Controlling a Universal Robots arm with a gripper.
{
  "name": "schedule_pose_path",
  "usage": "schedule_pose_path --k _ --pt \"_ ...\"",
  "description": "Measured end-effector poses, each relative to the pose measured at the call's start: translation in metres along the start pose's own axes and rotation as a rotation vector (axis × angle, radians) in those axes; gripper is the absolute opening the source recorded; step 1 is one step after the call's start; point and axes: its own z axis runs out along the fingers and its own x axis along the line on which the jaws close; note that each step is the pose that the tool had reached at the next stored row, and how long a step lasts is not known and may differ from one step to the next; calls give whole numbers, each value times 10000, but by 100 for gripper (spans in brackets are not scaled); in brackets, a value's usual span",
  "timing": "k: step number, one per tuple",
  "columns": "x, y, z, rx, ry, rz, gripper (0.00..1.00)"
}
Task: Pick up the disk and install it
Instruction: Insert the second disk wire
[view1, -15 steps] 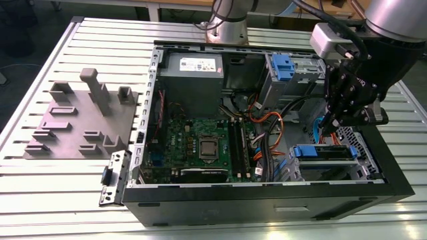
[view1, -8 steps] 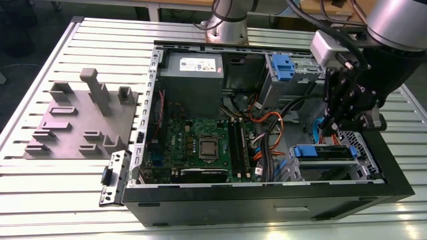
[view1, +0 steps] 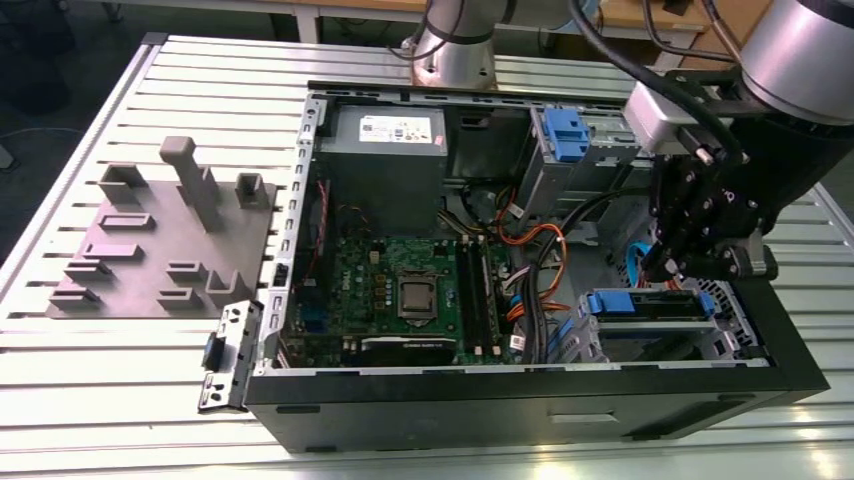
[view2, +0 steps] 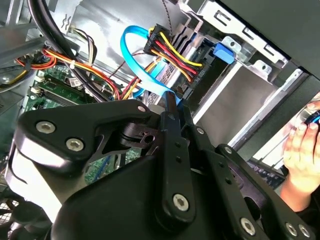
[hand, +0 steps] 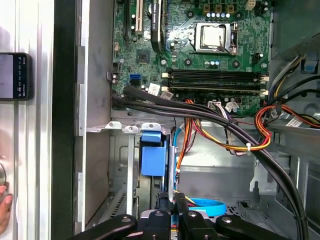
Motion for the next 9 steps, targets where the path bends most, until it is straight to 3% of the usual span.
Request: schedule_pose_path --k 1,6,9 --pt "14 4 5 34 -45 1 16" --pt "122 12 41 70 -204 9 16" --pt "147 13 66 84 -304 12 16"
